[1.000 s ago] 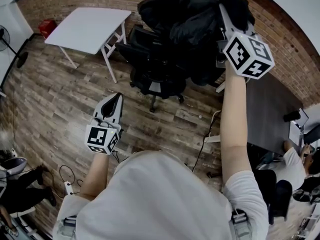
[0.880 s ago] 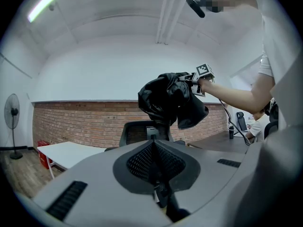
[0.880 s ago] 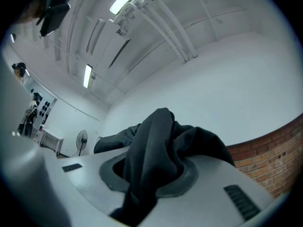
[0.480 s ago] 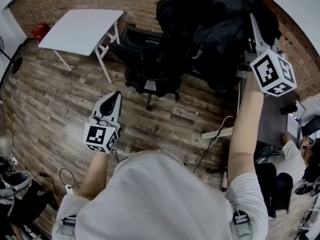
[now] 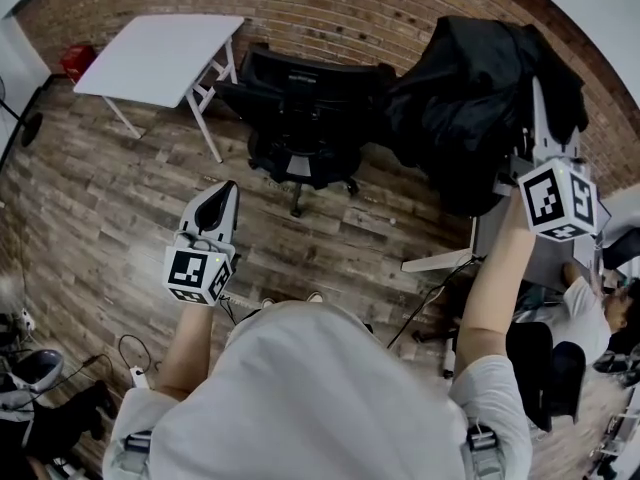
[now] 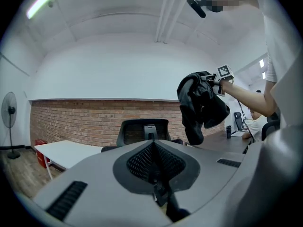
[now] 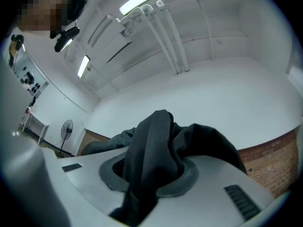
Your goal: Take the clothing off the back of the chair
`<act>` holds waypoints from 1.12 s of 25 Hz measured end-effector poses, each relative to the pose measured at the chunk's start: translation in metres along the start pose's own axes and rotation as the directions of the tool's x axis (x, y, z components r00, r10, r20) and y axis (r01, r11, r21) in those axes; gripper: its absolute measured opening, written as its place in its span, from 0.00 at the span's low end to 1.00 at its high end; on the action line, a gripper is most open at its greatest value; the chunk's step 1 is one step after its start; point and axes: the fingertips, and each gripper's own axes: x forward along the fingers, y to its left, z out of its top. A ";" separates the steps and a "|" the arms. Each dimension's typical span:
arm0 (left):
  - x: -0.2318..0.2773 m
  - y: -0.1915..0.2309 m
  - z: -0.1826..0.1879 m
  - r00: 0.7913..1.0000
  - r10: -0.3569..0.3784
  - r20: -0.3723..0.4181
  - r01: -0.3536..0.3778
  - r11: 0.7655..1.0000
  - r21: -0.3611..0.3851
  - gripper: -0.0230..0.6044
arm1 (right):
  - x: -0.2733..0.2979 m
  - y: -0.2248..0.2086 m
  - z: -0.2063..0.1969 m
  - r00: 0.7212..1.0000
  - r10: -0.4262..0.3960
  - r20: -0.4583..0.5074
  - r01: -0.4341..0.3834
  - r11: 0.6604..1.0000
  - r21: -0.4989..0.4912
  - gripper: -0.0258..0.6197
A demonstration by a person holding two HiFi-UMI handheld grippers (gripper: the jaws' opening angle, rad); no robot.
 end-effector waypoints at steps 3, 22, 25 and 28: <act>0.002 -0.003 0.001 1.000 -0.010 -0.003 0.010 1.000 0.005 0.07 | -0.017 -0.004 -0.014 0.999 -0.018 -0.031 0.018 1.000 -0.005 0.20; -0.010 0.020 0.006 0.998 0.064 0.005 -0.064 0.998 0.027 0.07 | -0.128 0.051 -0.128 0.976 0.012 -0.218 0.018 0.990 0.138 0.20; -0.014 0.026 0.006 0.996 0.085 0.008 -0.085 0.996 0.030 0.07 | -0.144 0.065 -0.144 0.969 0.007 -0.247 0.037 0.984 0.173 0.20; -0.017 0.030 0.009 0.995 0.100 0.021 -0.101 0.994 0.034 0.07 | -0.155 0.076 -0.157 0.962 -0.002 -0.274 0.054 0.981 0.184 0.20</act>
